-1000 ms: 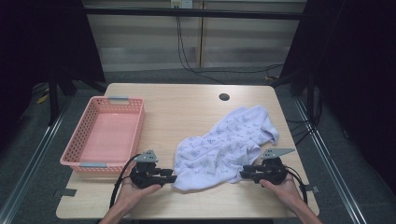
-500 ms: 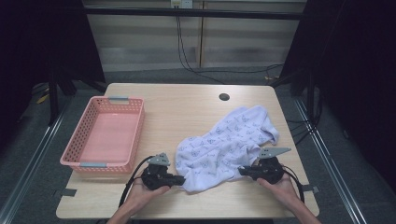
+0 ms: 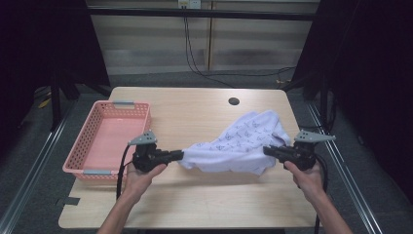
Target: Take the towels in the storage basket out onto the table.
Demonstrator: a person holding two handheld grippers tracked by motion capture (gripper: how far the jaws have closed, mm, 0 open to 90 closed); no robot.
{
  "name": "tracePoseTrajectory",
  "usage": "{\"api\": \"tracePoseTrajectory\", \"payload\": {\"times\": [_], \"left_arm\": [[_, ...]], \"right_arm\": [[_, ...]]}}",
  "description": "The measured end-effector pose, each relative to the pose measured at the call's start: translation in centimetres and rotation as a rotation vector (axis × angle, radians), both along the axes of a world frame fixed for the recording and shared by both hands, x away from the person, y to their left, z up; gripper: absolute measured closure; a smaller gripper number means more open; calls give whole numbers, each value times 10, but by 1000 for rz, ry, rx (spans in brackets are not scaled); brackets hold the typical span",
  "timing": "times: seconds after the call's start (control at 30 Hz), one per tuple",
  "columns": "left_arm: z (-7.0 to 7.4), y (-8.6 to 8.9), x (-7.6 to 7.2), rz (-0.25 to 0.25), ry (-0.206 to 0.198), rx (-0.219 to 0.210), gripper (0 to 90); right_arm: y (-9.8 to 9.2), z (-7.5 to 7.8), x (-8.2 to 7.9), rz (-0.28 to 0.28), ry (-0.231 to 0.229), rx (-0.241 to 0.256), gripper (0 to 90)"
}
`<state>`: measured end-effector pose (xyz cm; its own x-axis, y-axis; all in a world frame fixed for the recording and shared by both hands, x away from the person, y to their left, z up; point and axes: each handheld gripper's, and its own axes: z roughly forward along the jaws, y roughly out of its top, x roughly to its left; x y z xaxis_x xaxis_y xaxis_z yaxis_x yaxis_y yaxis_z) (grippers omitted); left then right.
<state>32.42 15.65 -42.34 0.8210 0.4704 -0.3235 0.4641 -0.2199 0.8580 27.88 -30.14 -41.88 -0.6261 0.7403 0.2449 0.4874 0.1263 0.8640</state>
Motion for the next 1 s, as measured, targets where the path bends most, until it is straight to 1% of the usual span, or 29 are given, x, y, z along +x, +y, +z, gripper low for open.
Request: {"api": "tracePoseTrajectory", "payload": {"times": [0.03, 0.1, 0.2, 0.23, 0.3, 0.33, 0.37, 0.4, 0.43, 0.47, 0.5, 0.53, 0.57, 0.6, 0.63, 0.67, 0.7, 0.73, 0.77, 0.8, 0.83, 0.87, 0.9, 0.93, 0.97, 1.0], "left_arm": [[4, 0, 3, 9, -9, -3, 877], [17, 1, 12, 28, -31, -21, 877], [39, 2, 28, 67, -68, -36, 877], [46, 3, 34, 76, -70, -45, 877], [58, 4, 44, 85, -74, -58, 877], [63, 4, 46, 85, -77, -58, 877], [75, 3, 51, 83, -95, -60, 877], [75, 3, 51, 83, -95, -60, 877], [84, 2, 54, 86, -107, -72, 877], [91, 1, 56, 89, -123, -77, 877], [96, 1, 57, 94, -131, -85, 877], [103, 0, 59, 91, -142, -86, 877], [110, -1, 61, 95, -154, -90, 877], [117, -1, 63, 103, -166, -84, 877], [127, -1, 66, 106, -180, -83, 877], [133, -1, 67, 108, -190, -81, 877], [150, -2, 70, 119, -220, -79, 878], [150, -2, 70, 119, -220, -79, 878], [160, -3, 71, 120, -236, -75, 878], [170, -4, 72, 121, -256, -66, 878], [190, -3, 70, 122, -293, -64, 877], [190, -3, 70, 122, -293, -64, 878], [208, 0, 67, 119, -320, -95, 877], [208, 0, 67, 119, -320, -95, 877], [214, 1, 64, 116, -331, -91, 877], [217, 0, 59, 107, -336, -79, 877]], "right_arm": [[0, 6, 4, -4, -14, 3, 853], [1, 17, 11, -8, -44, 10, 853], [3, 39, 27, -32, -83, 36, 854], [4, 47, 33, -37, -100, 47, 854], [4, 60, 44, -58, -124, 60, 855], [4, 66, 49, -66, -133, 69, 855], [4, 71, 53, -70, -137, 68, 855], [4, 71, 53, -70, -137, 68, 855], [4, 82, 62, -83, -154, 65, 855], [3, 97, 71, -100, -168, 70, 855], [3, 97, 71, -100, -168, 70, 855], [3, 102, 74, -107, -175, 73, 855], [1, 115, 80, -122, -197, 83, 856], [1, 115, 80, -122, -197, 83, 856], [1, 122, 83, -128, -204, 89, 856], [0, 132, 87, -135, -216, 87, 857], [1, 146, 92, -145, -232, 78, 858], [1, 146, 92, -145, -232, 78, 858], [1, 154, 94, -146, -250, 78, 858], [2, 163, 95, -154, -263, 79, 858], [2, 181, 97, -152, -293, 85, 859], [2, 181, 97, -152, -293, 85, 859], [1, 197, 95, -147, -323, 93, 859], [1, 197, 95, -147, -323, 93, 859], [1, 203, 92, -142, -345, 107, 859], [1, 210, 86, -129, -359, 127, 860]]}}
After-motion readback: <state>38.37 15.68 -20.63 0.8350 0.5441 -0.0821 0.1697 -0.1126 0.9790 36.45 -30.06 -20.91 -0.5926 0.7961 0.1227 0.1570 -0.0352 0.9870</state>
